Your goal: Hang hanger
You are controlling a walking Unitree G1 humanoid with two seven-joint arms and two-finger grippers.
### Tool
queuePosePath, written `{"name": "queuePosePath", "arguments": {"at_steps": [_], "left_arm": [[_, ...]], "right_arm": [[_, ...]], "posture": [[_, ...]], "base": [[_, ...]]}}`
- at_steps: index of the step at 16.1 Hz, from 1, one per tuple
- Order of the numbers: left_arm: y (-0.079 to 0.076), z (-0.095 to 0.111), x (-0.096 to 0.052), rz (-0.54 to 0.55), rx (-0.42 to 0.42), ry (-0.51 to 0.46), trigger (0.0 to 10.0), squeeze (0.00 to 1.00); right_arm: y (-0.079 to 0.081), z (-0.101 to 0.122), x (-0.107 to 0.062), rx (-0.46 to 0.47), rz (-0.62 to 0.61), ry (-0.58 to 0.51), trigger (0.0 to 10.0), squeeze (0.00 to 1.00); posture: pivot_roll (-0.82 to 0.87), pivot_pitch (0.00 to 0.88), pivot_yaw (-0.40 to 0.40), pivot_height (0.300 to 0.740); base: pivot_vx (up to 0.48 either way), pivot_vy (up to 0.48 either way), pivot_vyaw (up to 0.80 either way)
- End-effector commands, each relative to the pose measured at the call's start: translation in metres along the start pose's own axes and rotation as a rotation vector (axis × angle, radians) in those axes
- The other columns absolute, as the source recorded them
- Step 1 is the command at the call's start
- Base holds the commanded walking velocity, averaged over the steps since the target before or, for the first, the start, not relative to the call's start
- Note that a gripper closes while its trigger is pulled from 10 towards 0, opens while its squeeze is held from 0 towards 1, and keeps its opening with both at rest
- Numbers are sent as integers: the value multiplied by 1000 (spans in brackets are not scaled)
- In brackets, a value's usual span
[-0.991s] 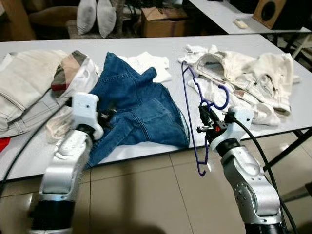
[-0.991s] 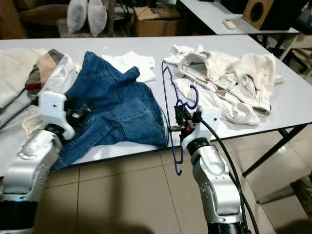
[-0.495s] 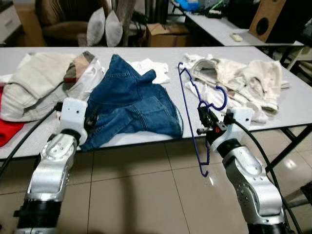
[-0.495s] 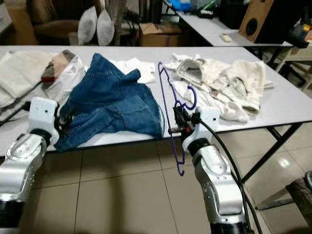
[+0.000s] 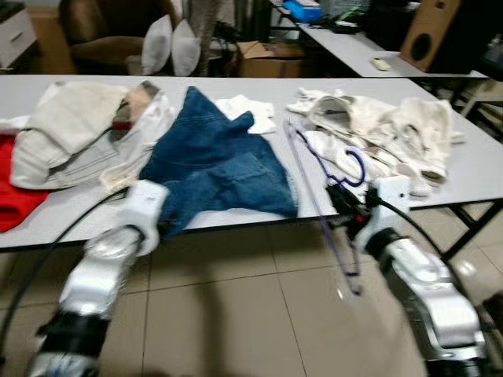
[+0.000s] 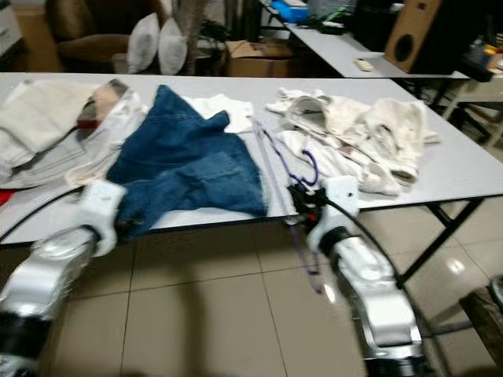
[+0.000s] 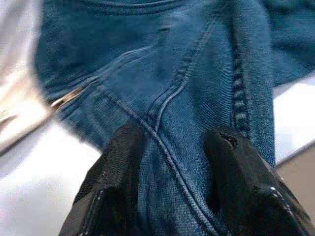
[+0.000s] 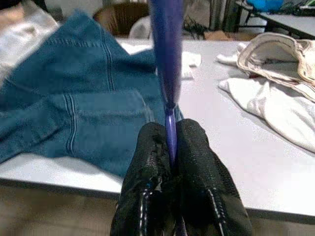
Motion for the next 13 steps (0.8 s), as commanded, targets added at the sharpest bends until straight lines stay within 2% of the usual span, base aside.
{"name": "queuePosePath", "arguments": {"at_steps": [1, 2, 3, 5, 6, 7, 8, 9, 11, 12, 13], "left_arm": [[-16, 14, 9, -55, 13, -25, 10000, 0], [-26, 32, 16, -88, -2, -76, 10000, 0], [-53, 60, 18, -208, -22, -175, 10000, 0], [-100, 79, 10, -464, -108, -219, 10000, 0], [-107, 82, 9, -498, -124, -227, 10000, 0], [-120, 92, 5, -575, -153, -273, 10000, 0], [-123, 104, 1, -600, -176, -335, 10000, 0], [-102, 111, 2, -513, -154, -379, 10000, 0], [-62, 103, 4, -337, -22, -336, 10000, 0], [-49, 100, 4, -293, -14, -317, 10000, 0], [-22, 94, 0, -203, -9, -280, 10000, 1000]], "right_arm": [[-8, -5, -1, -13, -11, 28, 10000, 0], [-16, -7, -2, -30, -33, 42, 10000, 0], [-24, -8, -4, -40, -61, 56, 10000, 0], [-29, -10, -6, -46, -79, 66, 10000, 0], [-30, -10, -7, -47, -81, 67, 10000, 0], [-31, -9, -7, -50, -88, 64, 10000, 0], [-31, -7, -7, -46, -91, 54, 10000, 0], [-28, -5, -8, -40, -70, 43, 10000, 0], [-19, 0, -10, -49, 10, 12, 10000, 0], [-16, 1, -10, -54, 36, 4, 10000, 0], [-12, 3, -11, -71, 85, -6, 10000, 0]], "posture": [[-49, 0, -58, 740], [-56, 0, -53, 740], [-60, 0, -50, 740], [-70, 0, -43, 740], [-72, 0, -42, 740], [-76, 0, -39, 740], [-78, 0, -37, 740], [-78, 0, -37, 740], [-75, 0, -37, 740], [-75, 0, -37, 740], [-68, 0, -41, 740]], "base": [[0, 0, 0], [0, 0, 0], [0, 0, 0], [0, 0, 0], [0, 0, 0], [0, 0, 0], [0, 0, 0], [0, 0, 0], [0, 0, 0], [0, 0, 0], [0, 0, 0]]}}
Point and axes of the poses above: a point about 5 cm out from each wrist's last joint towards the gripper, its own x axis pointing out of the wrist towards the gripper, its own z axis along the axis of the wrist's last joint, y = z × x, the point moved 4 cm from there along x, pointing out of the wrist towards the gripper, and after that the axes turned 14 degrees about -x, right-handed, at the moved point
